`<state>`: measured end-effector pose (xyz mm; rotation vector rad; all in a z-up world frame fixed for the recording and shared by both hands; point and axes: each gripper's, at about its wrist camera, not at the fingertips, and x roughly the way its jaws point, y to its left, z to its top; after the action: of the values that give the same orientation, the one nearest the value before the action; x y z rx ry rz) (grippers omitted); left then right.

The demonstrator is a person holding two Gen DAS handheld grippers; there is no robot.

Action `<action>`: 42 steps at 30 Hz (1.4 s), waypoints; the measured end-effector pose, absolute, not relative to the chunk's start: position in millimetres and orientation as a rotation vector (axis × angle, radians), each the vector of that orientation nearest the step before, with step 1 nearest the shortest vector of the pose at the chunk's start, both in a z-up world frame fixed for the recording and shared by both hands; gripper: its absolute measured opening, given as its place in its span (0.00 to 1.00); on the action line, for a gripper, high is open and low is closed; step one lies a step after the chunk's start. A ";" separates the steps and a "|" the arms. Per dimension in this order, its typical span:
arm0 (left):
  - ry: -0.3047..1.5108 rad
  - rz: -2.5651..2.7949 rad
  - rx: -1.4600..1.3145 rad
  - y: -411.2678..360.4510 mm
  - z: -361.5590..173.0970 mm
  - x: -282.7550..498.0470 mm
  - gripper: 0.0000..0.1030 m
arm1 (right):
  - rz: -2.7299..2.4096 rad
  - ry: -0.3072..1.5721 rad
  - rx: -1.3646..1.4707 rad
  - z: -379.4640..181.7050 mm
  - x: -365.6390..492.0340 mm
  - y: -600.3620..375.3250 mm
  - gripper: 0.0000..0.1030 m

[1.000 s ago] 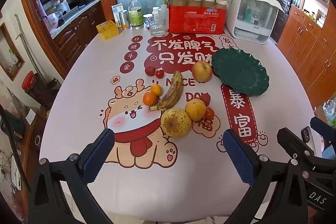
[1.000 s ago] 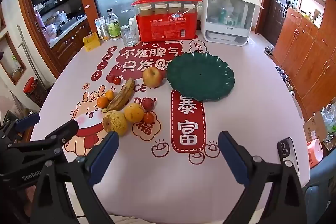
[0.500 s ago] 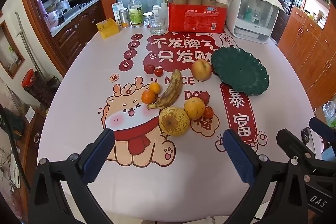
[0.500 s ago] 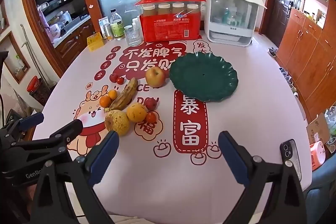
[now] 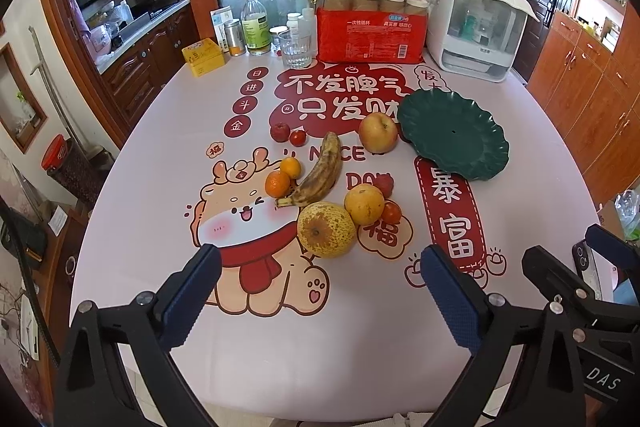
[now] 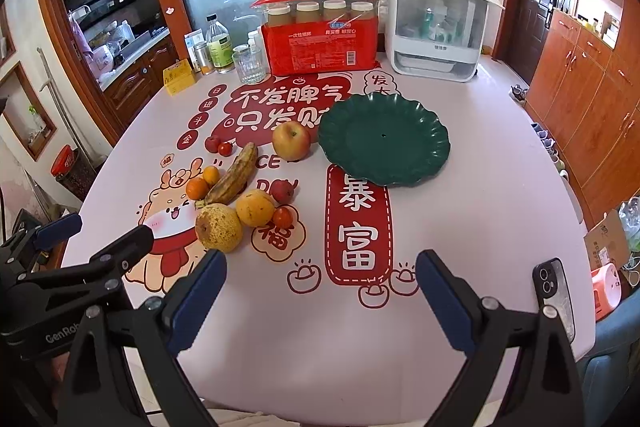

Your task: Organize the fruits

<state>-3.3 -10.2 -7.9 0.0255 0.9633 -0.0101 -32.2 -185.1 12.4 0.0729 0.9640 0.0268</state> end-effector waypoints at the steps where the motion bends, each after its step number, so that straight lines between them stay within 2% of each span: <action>1: 0.964 -0.010 0.026 -10.9 -8.5 -3.1 0.96 | 0.027 0.964 0.073 12.1 -32.5 -185.7 0.93; 42: 0.981 -0.016 0.028 -23.6 -14.5 -15.9 0.96 | 0.028 0.960 0.090 12.3 -26.7 -190.1 0.93</action>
<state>-15.9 -23.6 -14.5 0.0280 0.9815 -0.0160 -26.7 -190.1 12.3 0.0897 0.9604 0.0279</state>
